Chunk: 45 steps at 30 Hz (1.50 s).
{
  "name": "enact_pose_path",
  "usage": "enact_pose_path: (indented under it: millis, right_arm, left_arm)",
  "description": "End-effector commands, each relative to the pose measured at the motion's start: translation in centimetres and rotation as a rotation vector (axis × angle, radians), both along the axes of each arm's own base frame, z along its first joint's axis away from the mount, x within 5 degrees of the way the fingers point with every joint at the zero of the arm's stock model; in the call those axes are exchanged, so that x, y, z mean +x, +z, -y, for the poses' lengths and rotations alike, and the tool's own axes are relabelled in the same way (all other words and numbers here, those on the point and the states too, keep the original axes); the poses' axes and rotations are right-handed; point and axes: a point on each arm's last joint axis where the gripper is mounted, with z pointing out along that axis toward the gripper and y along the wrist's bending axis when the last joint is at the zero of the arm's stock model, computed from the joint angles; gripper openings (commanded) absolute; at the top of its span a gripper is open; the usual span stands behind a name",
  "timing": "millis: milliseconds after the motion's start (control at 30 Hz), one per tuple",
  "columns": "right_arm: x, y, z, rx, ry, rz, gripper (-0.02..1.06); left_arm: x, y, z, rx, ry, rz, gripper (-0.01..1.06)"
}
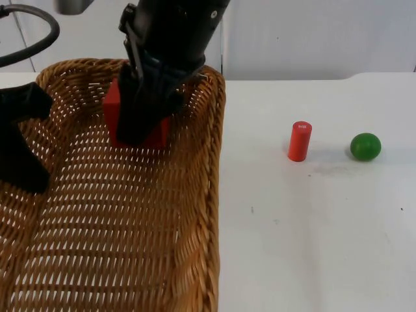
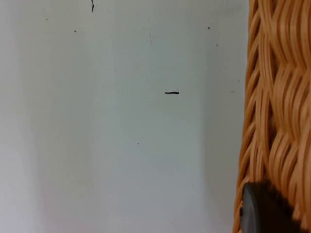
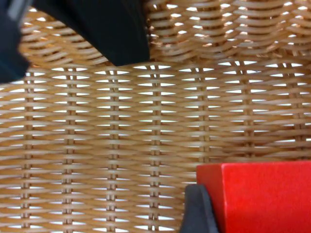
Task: Pick up the basket with the left hand and place the object to the left of the red cylinder into the basket with the right hand.
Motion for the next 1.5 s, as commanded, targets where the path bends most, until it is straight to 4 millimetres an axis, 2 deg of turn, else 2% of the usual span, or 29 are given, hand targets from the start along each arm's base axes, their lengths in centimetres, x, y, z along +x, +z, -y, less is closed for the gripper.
enact_pose_path:
  millis: [0,33,133,167,233,333,467,567,733,967,1067,1100,1200,1233,1333,1400,1467]
  right_arm:
    - [-0.3,0.3,-0.3,0.018,0.011,0.002,0.19]
    - [-0.3,0.3,-0.3,0.018,0.011,0.002,0.19]
    - [-0.4,0.3,-0.3,0.013,0.010,-0.004,0.38]
    - [-0.4,0.3,-0.3,0.013,0.010,-0.004,0.38]
    - [-0.4,0.3,-0.3,0.013,-0.007,-0.011,0.53]
    - [-0.3,0.3,-0.3,0.018,-0.010,-0.006,0.70]
    - [-0.2,0.3,-0.3,0.015,-0.010,0.003,0.79]
    - [-0.3,0.6,-0.2,0.017,-0.010,0.011,0.78]
    - [-0.5,2.4,0.7,-0.005,-0.044,0.043,0.78]
    - [-1.1,6.4,2.6,-0.004,-0.154,0.112,0.78]
    - [-1.8,9.0,4.0,0.035,-0.184,0.102,0.78]
    - [-1.8,9.0,4.0,0.035,-0.184,0.102,0.78]
    - [-1.7,11.0,5.5,0.092,-0.261,0.086,0.78]
    - [-1.7,11.0,5.5,0.092,-0.261,0.086,0.78]
    - [-1.2,13.0,7.6,0.175,-0.319,0.049,0.78]
    - [-1.1,13.4,8.0,0.199,-0.329,0.033,0.78]
    - [-0.9,14.1,9.3,0.219,-0.357,0.027,0.78]
  left_arm:
    - [0.1,0.4,0.0,-0.013,0.007,0.018,0.00]
    - [0.1,0.4,0.0,-0.013,0.007,0.018,0.00]
    - [0.1,0.4,0.0,-0.013,0.007,0.018,0.00]
    - [0.1,0.4,0.0,-0.013,0.007,0.018,0.00]
    - [0.1,0.4,0.0,-0.013,0.007,0.018,0.00]
    - [0.1,0.4,0.0,-0.013,0.007,0.018,0.00]
    - [0.1,0.4,0.0,-0.013,0.007,0.018,0.00]
    - [0.1,0.4,0.0,-0.013,0.007,0.018,0.00]
    - [0.1,0.4,0.0,-0.014,0.007,0.017,0.00]
    - [0.1,0.4,0.0,-0.014,0.007,0.017,0.00]
    - [0.0,0.4,0.1,-0.015,0.005,0.013,0.00]
    - [0.0,0.4,0.1,-0.015,0.005,0.013,0.00]
    - [0.0,0.4,0.1,-0.016,0.003,0.010,0.00]
    - [0.0,0.4,0.1,-0.016,0.003,0.010,0.00]
    - [0.0,0.4,0.1,-0.016,0.001,0.007,0.00]
    - [0.0,0.4,0.1,-0.016,0.001,0.007,0.00]
    - [0.0,0.4,0.1,-0.017,0.001,0.006,0.00]
